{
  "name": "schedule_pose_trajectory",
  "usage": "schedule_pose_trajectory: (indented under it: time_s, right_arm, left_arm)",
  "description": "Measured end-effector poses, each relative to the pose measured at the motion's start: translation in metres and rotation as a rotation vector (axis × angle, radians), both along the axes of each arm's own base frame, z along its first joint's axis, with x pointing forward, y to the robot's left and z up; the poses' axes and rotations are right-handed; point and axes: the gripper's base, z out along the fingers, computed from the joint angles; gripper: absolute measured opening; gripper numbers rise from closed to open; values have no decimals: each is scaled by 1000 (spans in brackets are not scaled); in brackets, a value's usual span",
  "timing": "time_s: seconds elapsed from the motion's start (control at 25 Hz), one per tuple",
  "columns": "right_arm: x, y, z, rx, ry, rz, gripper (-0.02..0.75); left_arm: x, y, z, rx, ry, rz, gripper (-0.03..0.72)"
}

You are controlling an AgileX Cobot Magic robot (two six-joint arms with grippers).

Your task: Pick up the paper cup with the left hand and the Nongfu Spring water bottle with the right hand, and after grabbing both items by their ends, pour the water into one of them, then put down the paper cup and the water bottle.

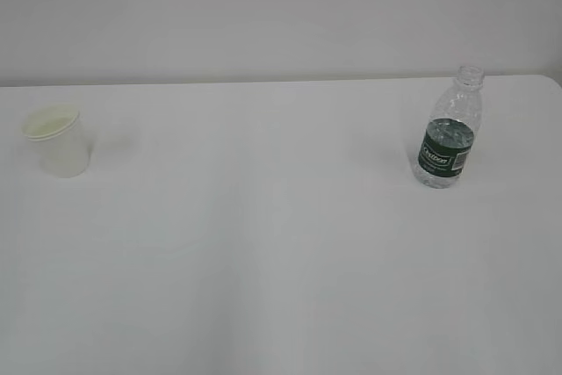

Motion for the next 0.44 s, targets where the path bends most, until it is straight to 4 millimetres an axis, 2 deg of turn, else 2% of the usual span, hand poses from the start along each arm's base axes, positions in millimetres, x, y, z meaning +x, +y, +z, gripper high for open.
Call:
schedule_pose_trajectory:
  time_s: [0.12,0.44]
  right_arm:
    - [0,0,0,0,0,-16,519]
    - [0,0,0,0,0,-16,519]
  left_arm:
    - [0,-1,0,-2,0,61,463]
    - [0,-1,0,-7,0,66,462]
